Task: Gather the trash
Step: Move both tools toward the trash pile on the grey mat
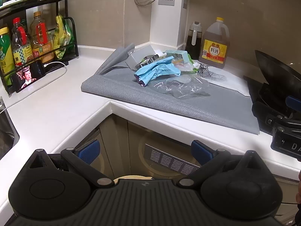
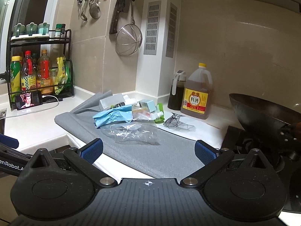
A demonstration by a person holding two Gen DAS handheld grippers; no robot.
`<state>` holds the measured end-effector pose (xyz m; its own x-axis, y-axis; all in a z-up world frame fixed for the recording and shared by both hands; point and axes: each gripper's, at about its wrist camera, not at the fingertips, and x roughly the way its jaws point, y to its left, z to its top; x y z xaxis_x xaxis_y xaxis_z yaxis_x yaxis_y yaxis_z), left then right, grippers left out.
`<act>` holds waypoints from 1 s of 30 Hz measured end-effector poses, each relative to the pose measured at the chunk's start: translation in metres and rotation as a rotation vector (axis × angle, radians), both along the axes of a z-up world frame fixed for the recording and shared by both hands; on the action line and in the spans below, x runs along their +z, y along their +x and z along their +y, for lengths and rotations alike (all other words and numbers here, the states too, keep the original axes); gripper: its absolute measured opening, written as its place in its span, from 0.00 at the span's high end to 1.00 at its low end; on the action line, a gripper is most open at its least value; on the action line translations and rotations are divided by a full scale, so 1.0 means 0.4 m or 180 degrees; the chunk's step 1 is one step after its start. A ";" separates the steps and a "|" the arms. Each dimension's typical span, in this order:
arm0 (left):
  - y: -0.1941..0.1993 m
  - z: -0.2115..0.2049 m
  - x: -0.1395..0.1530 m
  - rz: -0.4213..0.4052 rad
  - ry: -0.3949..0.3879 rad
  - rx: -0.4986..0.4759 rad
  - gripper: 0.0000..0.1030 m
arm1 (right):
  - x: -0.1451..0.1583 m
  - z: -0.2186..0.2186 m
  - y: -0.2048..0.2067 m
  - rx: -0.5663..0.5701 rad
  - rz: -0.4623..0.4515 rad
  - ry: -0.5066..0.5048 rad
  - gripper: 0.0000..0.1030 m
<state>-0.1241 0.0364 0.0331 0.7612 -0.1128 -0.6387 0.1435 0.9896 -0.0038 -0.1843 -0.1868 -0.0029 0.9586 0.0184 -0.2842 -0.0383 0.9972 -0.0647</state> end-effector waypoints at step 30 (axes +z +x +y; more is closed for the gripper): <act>0.041 0.011 -0.054 0.0175 0.0022 0.0042 0.00 | -0.048 0.022 0.046 0.0077 0.0210 0.0001 0.00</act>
